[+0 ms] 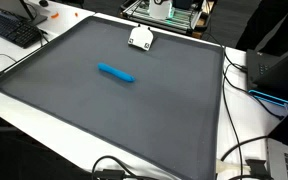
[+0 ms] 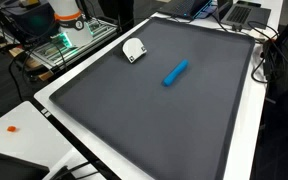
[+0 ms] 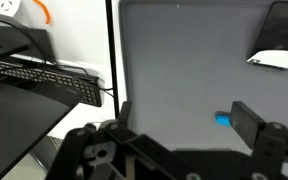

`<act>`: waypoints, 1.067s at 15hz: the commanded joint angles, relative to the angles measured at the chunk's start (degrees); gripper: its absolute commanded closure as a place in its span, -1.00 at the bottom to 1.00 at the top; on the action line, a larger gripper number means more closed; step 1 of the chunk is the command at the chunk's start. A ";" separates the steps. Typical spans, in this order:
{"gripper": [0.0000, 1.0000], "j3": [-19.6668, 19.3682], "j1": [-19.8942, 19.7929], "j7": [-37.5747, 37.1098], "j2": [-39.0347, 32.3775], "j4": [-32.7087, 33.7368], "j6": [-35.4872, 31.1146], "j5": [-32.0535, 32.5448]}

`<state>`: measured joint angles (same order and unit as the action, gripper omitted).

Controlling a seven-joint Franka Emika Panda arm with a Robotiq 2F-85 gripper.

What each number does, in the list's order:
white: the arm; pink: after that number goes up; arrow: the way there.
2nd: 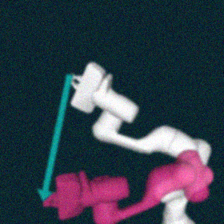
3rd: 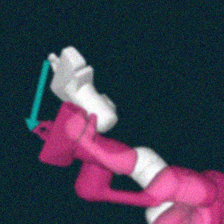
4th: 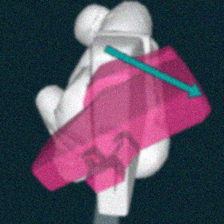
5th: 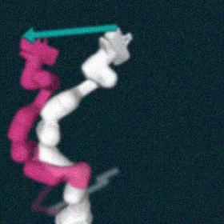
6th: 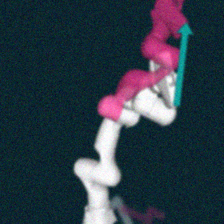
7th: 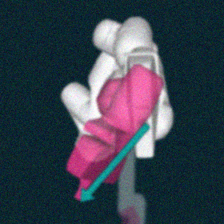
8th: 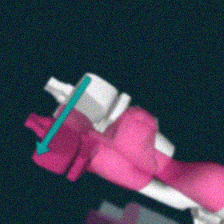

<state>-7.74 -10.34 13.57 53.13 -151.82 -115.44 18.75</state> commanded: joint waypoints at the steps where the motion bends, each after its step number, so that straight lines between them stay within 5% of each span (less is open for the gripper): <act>1: -1.00 -0.53 0.81 -0.51 0.03 0.22 0.40 0.55; 6: -1.00 0.82 0.94 -3.26 -0.24 -0.76 -0.82 -0.20; 16: -1.00 18.60 4.75 -42.28 -11.20 -3.02 -2.72 -20.32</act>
<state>8.01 -6.28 -20.25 47.21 -154.85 -116.55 3.19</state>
